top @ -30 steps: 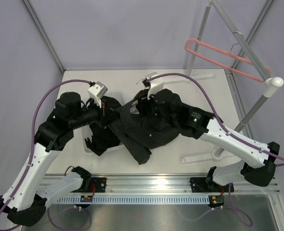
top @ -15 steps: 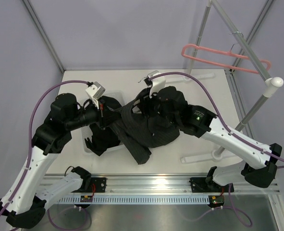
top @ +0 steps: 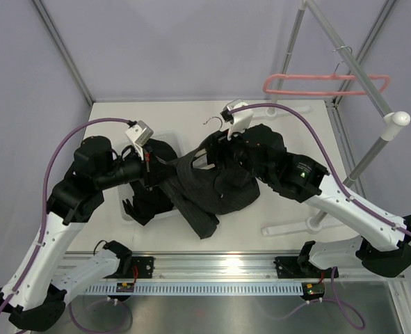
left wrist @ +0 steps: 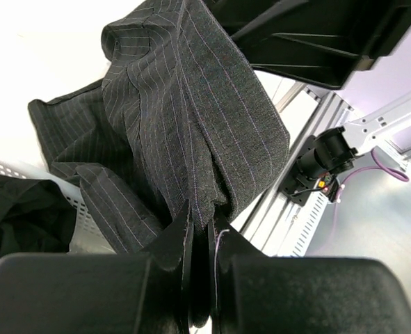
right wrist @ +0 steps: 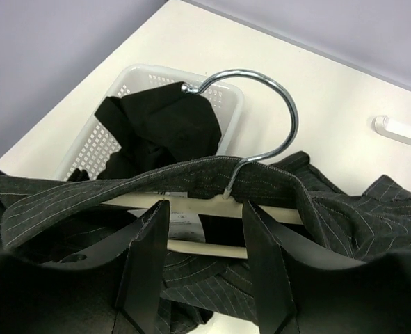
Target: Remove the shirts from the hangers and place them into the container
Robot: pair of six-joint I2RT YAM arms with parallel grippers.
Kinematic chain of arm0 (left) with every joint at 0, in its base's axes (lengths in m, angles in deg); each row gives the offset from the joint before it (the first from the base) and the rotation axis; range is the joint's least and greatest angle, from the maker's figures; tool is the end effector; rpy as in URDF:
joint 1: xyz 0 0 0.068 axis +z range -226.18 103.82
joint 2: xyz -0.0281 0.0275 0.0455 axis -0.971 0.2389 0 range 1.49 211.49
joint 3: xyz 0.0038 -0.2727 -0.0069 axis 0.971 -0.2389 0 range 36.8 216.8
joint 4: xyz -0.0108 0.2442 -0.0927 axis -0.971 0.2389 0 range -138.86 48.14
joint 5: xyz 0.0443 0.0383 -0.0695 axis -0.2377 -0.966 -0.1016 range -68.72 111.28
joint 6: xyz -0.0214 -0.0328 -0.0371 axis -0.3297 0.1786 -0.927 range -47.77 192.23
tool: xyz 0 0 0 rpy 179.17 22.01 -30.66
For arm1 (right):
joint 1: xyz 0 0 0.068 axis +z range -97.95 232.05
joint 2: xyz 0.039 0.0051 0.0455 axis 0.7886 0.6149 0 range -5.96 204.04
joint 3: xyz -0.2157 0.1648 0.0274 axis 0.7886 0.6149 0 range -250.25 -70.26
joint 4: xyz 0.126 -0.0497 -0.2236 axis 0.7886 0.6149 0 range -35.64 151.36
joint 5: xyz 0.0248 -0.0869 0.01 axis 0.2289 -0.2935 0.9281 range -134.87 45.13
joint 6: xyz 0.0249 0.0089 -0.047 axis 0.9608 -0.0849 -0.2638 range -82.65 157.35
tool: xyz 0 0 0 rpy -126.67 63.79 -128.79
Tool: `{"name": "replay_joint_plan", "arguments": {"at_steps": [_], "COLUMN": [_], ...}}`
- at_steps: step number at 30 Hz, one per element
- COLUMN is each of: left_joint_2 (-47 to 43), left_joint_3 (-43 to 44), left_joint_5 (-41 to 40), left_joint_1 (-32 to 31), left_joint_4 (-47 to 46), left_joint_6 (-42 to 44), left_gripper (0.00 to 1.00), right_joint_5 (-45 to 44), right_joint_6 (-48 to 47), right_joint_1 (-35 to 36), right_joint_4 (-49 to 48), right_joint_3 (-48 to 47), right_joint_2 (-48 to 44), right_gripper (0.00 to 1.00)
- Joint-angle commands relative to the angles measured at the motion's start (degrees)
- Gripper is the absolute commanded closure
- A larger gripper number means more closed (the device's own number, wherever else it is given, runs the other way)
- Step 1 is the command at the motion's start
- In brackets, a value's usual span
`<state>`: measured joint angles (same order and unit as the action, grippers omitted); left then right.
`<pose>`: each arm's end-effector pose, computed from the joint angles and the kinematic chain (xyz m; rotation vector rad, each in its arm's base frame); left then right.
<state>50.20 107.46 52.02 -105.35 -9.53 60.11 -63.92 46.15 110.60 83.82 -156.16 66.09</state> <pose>0.1224 -0.0892 0.4277 0.6660 1.8349 -0.9880 0.1485 0.2206 0.4526 -0.5626 1.7721 0.5187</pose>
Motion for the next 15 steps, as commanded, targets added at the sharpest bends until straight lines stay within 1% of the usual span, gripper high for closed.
{"name": "replay_joint_plan", "arguments": {"at_steps": [1,6,8,10,12,15], "left_joint_2": [-2.1,-2.7,-3.1,-3.3,-3.5,-3.9], "left_joint_3": [0.4,0.4,0.3,0.0,-0.7,-1.2], "left_joint_5": [4.0,5.6,5.7,5.7,6.5,6.9], "left_joint_1": [0.1,0.0,0.1,0.0,0.0,0.0], "left_joint_4": [-4.7,-5.1,-5.2,-5.3,-6.1,-6.6], "left_joint_6": [-1.2,-1.6,-1.6,-1.6,-1.8,-2.2], "left_gripper": [1.00,1.00,1.00,1.00,1.00,1.00], "right_joint_5": [-0.8,-0.4,-0.4,-0.5,-0.5,-0.6], "right_joint_6": [-2.0,-1.9,-1.9,-2.0,-2.3,-2.4], "right_joint_1": [-0.9,-1.6,-1.8,-2.0,-2.1,-2.6], "right_joint_4": [-1.3,-2.4,-2.4,-2.5,-2.4,-2.3], "right_joint_3": [-0.9,0.0,0.2,0.2,0.2,0.4], "right_joint_2": [0.7,1.0,0.8,0.6,0.5,0.5], "right_gripper": [0.46,0.48,0.50,0.62,0.71,0.71]}}
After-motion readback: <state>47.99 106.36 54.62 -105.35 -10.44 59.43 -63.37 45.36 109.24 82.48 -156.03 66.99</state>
